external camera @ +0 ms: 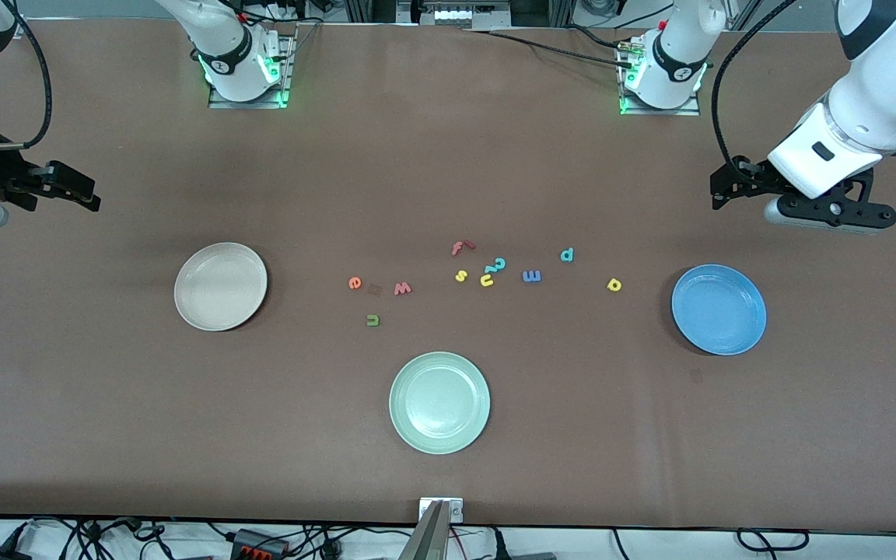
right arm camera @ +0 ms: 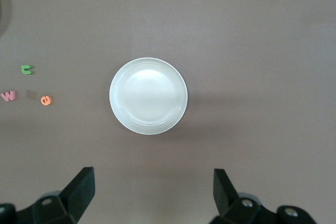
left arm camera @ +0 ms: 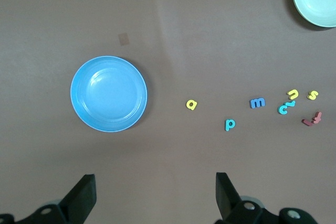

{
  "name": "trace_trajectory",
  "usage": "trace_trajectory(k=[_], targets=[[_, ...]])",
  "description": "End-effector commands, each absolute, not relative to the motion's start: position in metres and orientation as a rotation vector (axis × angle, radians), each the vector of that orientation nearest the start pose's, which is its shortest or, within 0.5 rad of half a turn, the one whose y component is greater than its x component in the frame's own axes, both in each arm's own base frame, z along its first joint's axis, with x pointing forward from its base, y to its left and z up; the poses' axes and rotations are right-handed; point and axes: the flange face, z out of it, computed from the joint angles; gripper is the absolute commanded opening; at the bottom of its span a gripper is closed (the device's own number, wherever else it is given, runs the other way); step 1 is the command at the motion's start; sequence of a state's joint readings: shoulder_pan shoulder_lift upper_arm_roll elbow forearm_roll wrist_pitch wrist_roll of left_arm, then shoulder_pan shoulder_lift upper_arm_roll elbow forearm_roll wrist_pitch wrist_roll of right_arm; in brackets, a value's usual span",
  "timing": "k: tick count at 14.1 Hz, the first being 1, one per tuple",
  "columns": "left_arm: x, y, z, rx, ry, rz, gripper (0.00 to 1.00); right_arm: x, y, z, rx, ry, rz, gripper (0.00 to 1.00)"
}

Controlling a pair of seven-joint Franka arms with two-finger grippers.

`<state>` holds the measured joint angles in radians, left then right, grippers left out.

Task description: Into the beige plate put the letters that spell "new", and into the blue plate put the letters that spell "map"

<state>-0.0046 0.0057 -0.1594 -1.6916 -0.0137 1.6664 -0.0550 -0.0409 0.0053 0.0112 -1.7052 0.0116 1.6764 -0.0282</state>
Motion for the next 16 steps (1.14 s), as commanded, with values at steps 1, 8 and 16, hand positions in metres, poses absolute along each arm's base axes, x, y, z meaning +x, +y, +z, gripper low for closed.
trace_trajectory(k=[1,8,16], targets=[[0.555,-0.094,0.578,-3.154,0.181,0.049,1.00,0.555,-0.018,0.569,-3.114,-0.002,0.044,1.00],[0.555,-0.097,0.580,-3.163,0.185,0.051,1.00,0.555,-0.021,0.565,-3.113,0.005,0.072,1.00],[0.580,-0.143,0.486,-3.135,0.305,0.355,1.00,0.558,-0.011,0.549,-3.112,-0.029,0.139,1.00]])
